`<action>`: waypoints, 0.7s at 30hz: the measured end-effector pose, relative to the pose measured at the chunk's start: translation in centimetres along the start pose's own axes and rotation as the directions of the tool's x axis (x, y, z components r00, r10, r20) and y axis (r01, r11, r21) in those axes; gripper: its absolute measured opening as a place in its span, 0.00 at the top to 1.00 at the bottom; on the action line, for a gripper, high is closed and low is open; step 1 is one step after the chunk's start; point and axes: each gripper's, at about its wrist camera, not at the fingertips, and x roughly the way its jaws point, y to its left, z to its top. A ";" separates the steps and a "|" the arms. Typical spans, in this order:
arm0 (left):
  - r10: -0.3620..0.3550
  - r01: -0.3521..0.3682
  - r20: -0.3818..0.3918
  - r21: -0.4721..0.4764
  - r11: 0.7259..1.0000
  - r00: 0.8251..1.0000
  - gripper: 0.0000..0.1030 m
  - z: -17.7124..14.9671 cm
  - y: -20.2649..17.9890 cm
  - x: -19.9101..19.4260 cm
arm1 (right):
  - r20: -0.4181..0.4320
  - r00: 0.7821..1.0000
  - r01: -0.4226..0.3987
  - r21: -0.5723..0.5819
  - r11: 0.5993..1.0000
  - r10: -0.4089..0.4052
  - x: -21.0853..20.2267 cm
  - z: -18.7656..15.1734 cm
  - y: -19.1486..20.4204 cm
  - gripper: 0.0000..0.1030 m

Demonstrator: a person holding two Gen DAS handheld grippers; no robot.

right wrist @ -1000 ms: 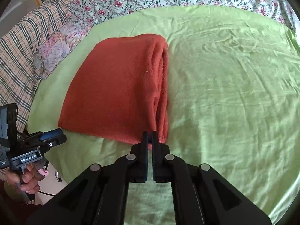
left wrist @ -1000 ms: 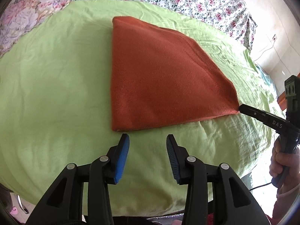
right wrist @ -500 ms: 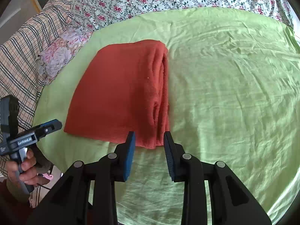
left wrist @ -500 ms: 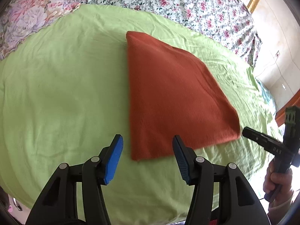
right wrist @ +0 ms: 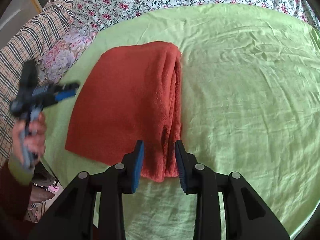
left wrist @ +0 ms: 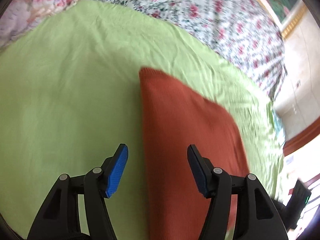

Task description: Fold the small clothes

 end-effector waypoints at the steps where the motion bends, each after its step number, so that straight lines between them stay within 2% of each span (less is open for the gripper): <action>1: -0.026 0.026 -0.015 -0.037 0.999 1.000 0.40 2.1 0.8 1.6 | 0.000 1.000 0.000 0.002 1.000 0.000 0.1 0.3 -0.1 0.68; 4: -0.064 0.058 -0.054 -0.110 0.992 0.996 0.40 6.0 2.7 5.3 | 0.006 1.000 0.006 0.002 1.000 -0.006 0.0 1.1 -0.6 0.68; 7: -0.091 0.078 -0.079 -0.151 0.986 0.993 0.40 8.3 3.7 8.2 | 0.009 1.000 0.001 0.006 1.000 -0.001 0.1 2.0 -1.3 0.64; 8: -0.097 0.084 -0.077 -0.151 0.985 0.992 0.43 8.6 3.6 8.6 | 0.011 1.000 0.000 0.006 1.000 0.000 0.1 2.3 -1.4 0.63; 10: -0.093 0.086 -0.056 -0.111 0.990 0.994 0.65 9.4 2.8 9.1 | 0.011 1.000 -0.001 0.004 1.000 0.001 0.4 2.8 -1.6 0.62; 11: -0.089 0.083 -0.053 -0.098 0.992 0.995 0.87 9.7 2.5 9.3 | 0.010 1.000 -0.005 0.004 1.000 0.005 0.5 3.0 -1.6 0.62; 16: 0.012 -0.010 0.026 -0.062 0.998 1.000 0.91 11.5 1.4 8.3 | 0.004 1.000 -0.015 -0.005 1.000 0.015 1.6 3.7 -1.6 0.62; 19: 0.021 -0.017 0.069 -0.060 0.998 0.997 0.89 11.4 0.9 6.2 | 0.003 1.000 -0.030 -0.005 1.000 0.030 1.7 3.7 -1.2 0.62; 21: 0.042 -0.040 0.095 -0.028 0.999 0.995 0.86 10.1 0.0 4.5 | 0.006 0.999 -0.039 -0.010 0.999 0.039 1.6 3.6 -1.0 0.62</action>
